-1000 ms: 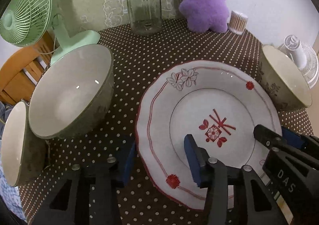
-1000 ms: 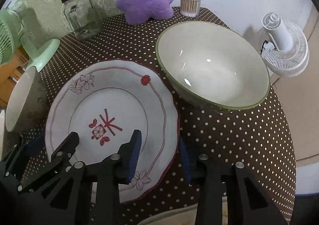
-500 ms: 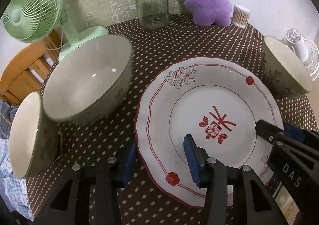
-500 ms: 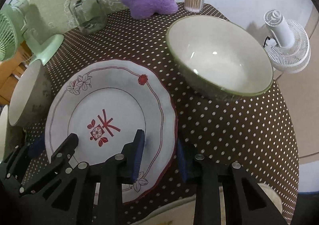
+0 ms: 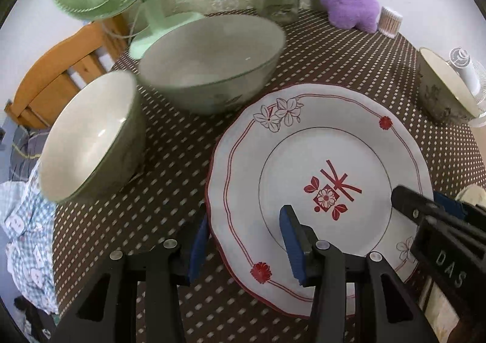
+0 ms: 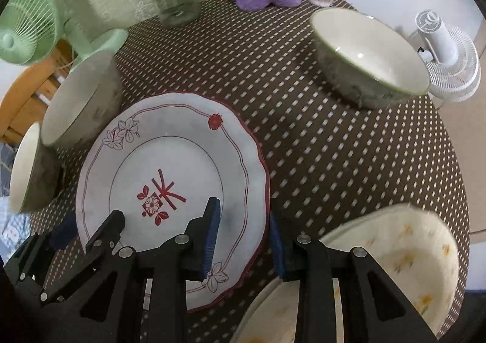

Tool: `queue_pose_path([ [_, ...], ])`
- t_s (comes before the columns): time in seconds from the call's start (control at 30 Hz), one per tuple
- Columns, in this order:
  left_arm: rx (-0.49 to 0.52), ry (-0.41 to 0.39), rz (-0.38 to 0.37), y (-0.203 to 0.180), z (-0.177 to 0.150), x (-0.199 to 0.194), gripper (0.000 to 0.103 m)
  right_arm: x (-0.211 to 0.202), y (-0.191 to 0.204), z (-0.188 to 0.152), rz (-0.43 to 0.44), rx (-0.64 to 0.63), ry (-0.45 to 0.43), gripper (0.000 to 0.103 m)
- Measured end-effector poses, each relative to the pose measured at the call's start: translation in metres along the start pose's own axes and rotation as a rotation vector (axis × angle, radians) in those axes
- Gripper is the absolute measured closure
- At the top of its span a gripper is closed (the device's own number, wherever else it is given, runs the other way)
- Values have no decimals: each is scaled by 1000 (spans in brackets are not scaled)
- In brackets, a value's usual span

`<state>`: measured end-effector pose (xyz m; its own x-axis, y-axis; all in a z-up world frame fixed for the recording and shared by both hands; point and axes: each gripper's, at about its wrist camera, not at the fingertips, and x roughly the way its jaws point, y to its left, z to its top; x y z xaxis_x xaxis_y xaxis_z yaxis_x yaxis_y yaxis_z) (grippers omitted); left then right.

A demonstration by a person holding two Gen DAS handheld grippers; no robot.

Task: Organize plates and bowls
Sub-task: 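Lift the red-rimmed plate and carry it toward the plate stack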

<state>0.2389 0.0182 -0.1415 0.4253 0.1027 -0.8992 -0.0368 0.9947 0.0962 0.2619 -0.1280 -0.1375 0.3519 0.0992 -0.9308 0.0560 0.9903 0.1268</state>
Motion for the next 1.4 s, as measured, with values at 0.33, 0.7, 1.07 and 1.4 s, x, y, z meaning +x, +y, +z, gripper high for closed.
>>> queue_pose_path([
  [0.33,-55,11,-11,22,1,1,56,0,19,-14,6,-54,16,69],
  [0.7,-64,-4,-29,24,19,15,52,16,31,18,-13,-97,-14,64],
  [1.07,-35,23,-31,21,12,7,43,12,39,9,-38,-114,4,62],
  [1.4,-31,18,-50,31,-8,-20,43,-16,47,-17,-51,-97,0,62],
])
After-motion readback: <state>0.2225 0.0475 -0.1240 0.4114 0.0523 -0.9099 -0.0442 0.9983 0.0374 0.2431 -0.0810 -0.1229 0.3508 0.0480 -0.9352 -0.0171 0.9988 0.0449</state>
